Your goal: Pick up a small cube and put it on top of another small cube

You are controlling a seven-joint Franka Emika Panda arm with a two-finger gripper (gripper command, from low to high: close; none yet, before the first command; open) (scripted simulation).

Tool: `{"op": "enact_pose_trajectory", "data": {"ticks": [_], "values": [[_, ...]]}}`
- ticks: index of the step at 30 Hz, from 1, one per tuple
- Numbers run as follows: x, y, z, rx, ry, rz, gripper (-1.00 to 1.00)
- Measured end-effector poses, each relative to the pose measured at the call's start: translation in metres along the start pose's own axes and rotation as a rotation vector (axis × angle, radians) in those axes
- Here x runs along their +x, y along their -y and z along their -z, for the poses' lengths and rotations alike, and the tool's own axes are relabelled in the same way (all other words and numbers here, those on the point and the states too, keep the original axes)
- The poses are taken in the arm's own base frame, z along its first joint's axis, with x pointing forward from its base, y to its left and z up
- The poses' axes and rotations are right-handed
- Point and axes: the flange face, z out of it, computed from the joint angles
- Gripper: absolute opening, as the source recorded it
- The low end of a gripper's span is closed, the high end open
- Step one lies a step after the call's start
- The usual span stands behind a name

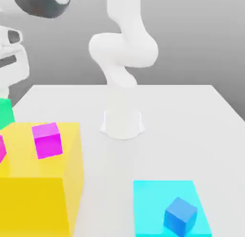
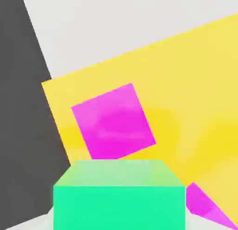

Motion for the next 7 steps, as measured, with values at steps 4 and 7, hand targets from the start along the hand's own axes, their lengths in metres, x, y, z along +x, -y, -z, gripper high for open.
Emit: {"op": "enact_pose_trajectory", "data": {"ticks": [4,7], "values": [[0.001,0.003,-0.049,0.002,-0.002,-0.025,1.0],[-0.002,0.001,-0.049,0.002,-0.002,-0.018,1.0]]}}
